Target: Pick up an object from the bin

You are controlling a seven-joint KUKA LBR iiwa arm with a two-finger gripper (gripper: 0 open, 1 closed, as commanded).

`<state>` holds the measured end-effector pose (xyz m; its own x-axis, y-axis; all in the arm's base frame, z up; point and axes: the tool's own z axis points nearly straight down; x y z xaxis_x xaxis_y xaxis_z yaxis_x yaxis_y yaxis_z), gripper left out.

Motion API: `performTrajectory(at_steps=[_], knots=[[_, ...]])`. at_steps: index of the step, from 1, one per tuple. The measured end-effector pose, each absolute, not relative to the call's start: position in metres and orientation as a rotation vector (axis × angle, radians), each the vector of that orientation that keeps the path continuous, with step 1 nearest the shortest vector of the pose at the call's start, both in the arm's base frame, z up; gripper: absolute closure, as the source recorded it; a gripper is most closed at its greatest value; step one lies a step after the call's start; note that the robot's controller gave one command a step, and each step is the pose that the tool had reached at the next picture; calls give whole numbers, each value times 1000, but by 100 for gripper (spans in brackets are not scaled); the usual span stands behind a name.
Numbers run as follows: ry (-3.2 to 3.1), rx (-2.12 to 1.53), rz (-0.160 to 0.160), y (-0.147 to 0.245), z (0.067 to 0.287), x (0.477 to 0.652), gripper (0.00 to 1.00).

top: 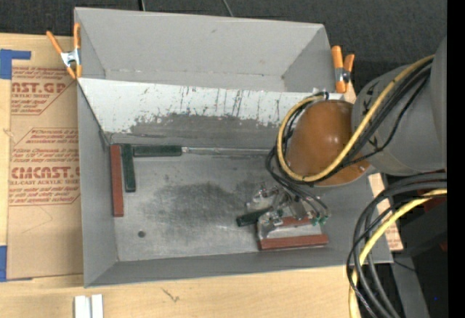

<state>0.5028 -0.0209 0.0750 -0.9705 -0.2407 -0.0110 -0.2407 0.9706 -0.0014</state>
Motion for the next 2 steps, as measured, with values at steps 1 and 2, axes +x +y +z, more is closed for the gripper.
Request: performTrajectory(at_steps=[1, 2], knots=[[3107, -380, 0, -21, 75, 503, 100], [3111, -451, 2, -16, 280, 520, 100]])
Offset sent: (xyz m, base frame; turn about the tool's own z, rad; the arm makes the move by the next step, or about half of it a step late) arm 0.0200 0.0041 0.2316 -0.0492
